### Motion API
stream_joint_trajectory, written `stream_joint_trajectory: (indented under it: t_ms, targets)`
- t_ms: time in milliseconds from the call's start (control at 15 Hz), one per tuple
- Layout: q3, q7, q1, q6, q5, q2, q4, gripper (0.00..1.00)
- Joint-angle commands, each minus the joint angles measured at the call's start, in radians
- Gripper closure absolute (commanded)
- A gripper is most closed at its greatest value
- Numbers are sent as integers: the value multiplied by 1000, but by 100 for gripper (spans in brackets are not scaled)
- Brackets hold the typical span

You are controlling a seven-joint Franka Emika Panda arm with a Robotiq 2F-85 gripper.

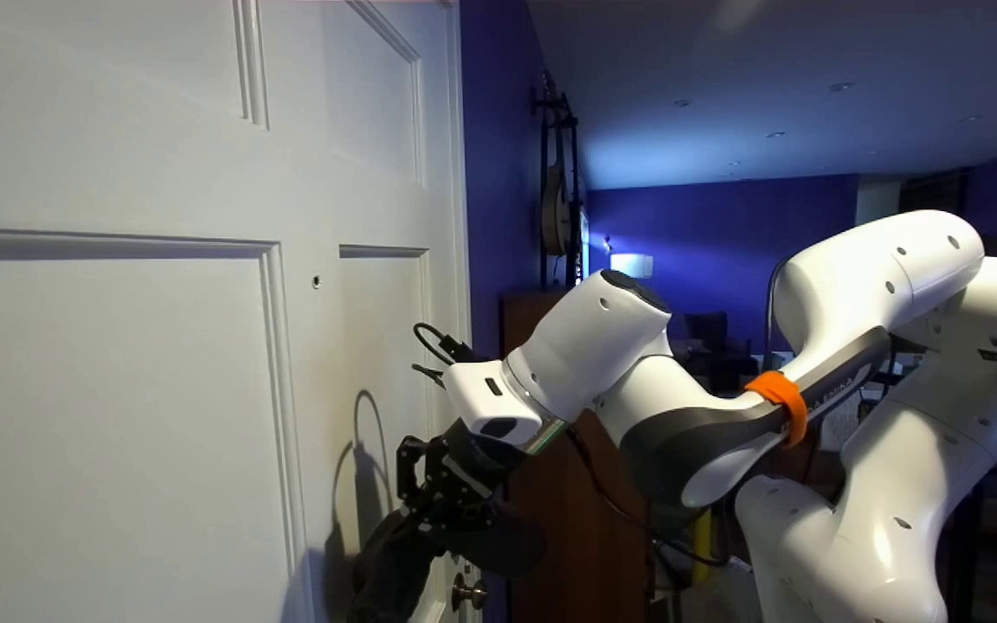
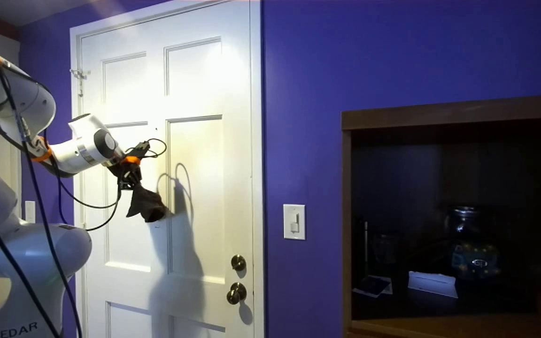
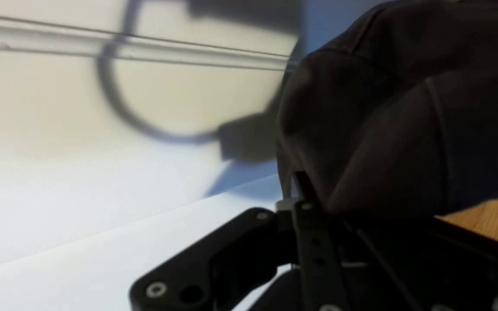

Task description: Take the hat, then hang it on the door

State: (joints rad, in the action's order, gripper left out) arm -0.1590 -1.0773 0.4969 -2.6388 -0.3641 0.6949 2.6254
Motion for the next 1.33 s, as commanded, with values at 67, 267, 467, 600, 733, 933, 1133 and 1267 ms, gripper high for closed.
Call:
stream_joint_trajectory:
  t_ms: [67,267,467,600,733,933,1133,1267]
  targets:
    - [48,-85,7,-89,15,-62,-15,99]
    - [66,-113,17,-148,28,-104,-5,99]
    - [71,-123,22,-199,37,-145,6,99]
    - [64,-118,19,-223,34,-165,11,99]
    - [60,-115,17,-239,31,-181,15,99]
    - [59,-111,16,-238,34,-195,23,99]
    - [60,-108,21,-224,47,-207,28,99]
    - [63,-108,24,-229,57,-214,36,99]
